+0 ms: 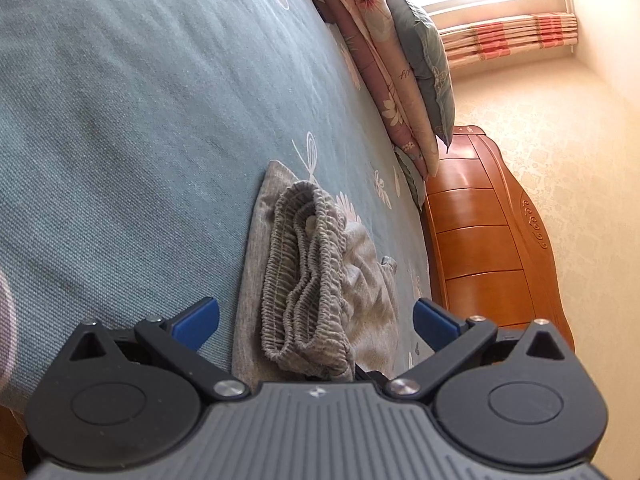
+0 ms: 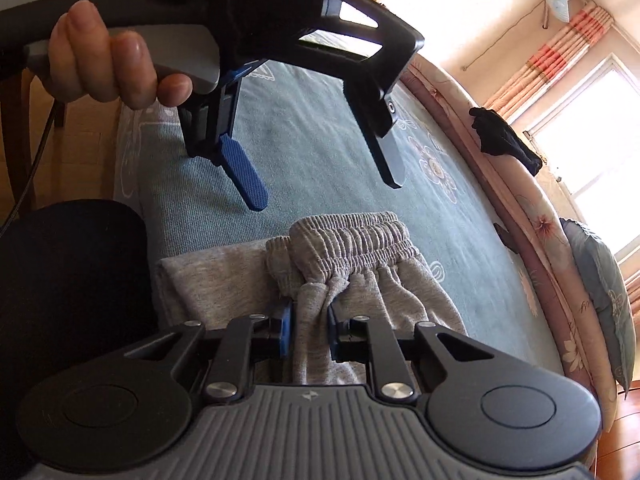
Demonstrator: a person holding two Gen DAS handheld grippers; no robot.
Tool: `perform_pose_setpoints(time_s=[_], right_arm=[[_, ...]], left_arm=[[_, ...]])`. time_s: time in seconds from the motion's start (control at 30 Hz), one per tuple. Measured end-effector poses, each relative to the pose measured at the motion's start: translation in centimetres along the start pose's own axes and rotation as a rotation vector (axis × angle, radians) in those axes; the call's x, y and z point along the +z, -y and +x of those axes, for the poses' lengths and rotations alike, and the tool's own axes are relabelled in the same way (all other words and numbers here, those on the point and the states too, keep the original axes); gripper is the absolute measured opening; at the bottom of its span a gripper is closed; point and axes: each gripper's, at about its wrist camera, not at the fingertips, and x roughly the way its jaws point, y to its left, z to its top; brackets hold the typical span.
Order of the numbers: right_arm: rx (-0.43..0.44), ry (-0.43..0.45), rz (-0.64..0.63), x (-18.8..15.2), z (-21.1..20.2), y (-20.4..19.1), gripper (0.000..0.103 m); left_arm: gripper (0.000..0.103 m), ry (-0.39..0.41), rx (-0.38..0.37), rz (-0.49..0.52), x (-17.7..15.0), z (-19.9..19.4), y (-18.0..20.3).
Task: Fold clothes
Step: 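Close the left tool on the ribbed elastic waistband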
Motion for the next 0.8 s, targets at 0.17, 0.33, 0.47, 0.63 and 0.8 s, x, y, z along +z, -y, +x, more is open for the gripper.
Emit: perform_pose_setpoints(time_s=[0.17,0.33,0.47,0.63,0.8], right_arm=[[0.028,-0.019,0.03,-0.1,0.1,-0.2,0.018],[0.059,-0.026,0.065,-0.2,-0.1,-0.1,0.032],[0.041,0.034,0.133,-0.4,-2.4,1.7,0.06],[-0.038,0.051,0.237,-2.0,-4.6,4.5,0.065],[-0.119,0.05,0.359,-4.4,-6.4,7.2,0.073]], left_arm=[[0.102,-0.013,-0.004,0.012,0.0,0.1,0.3],[0.102,-0.029,0.004,0.008,0.0,0.1,0.1],[0.102,-0.045,0.01,-0.019,0.1,0.4,-0.3],[0.102,-0.094,0.062,-0.024,0.6,1.7,0.3],[0.102,-0.199,0.181,0.037,1.6,4.0,2.2]])
